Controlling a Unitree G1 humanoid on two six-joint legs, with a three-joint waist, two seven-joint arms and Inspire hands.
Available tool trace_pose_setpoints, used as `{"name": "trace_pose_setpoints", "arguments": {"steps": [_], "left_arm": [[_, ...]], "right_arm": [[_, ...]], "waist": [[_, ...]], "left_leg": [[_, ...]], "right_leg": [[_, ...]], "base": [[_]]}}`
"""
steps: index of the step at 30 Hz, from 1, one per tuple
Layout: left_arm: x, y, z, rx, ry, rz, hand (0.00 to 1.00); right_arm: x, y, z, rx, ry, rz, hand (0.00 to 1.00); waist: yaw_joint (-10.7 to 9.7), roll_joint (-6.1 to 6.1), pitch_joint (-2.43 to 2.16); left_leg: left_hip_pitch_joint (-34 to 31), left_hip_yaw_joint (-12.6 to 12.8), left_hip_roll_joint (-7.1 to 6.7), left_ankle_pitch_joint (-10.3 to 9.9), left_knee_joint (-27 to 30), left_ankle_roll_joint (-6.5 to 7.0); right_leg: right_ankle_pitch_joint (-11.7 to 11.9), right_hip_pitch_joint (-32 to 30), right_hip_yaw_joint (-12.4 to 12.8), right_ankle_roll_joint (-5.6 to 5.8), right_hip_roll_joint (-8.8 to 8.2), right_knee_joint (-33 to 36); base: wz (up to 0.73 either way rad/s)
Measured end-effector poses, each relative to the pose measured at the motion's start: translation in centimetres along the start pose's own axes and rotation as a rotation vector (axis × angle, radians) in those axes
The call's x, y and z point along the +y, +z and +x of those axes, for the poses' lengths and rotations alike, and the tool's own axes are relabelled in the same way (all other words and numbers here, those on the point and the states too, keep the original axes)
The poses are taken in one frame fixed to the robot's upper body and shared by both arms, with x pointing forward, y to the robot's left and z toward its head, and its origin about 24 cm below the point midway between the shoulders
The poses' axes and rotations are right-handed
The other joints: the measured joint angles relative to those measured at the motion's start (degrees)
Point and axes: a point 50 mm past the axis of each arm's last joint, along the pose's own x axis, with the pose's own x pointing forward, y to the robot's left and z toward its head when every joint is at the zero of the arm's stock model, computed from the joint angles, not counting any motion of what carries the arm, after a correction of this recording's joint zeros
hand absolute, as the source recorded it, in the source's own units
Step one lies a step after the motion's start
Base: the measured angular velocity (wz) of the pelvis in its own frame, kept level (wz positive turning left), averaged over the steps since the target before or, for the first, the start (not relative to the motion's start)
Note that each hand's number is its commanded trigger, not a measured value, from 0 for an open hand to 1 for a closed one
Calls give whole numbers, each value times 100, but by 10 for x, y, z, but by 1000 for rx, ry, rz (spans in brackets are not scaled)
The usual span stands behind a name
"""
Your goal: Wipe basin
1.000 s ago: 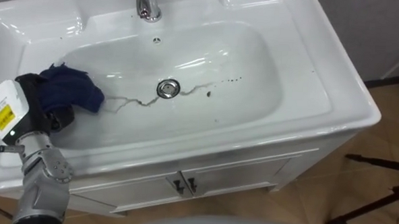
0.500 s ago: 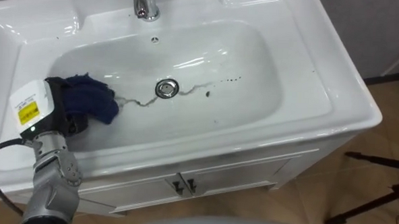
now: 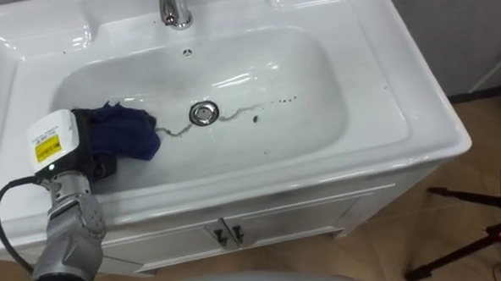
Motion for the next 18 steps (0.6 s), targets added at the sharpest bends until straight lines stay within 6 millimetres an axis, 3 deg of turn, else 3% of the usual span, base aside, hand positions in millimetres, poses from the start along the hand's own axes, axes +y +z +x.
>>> {"name": "trace_pose_setpoints", "arguments": {"steps": [1,7,18], "left_arm": [[-1,-1,0,3,-10,5,100],[-11,-5,4,30,-70,21,100],[-18,-5,8,45,-162,25,100]], "right_arm": [[-1,0,0,3,0,1,0],[0,-4,0,33,24,2,0],[-1,-6,-1,63,29,-8,0]], "waist": [[2,-22,12],[-8,34,-20],[-110,6,-53]], "left_leg": [[4,24,0,0,0,0],[94,93,2,0,-2,0],[174,107,0,0,-3,0]], "right_leg": [[0,2,31,0,4,11],[-17,-1,112,-9,15,67],[-29,9,140,-10,13,126]], "base": [[-11],[-7],[-1]]}}
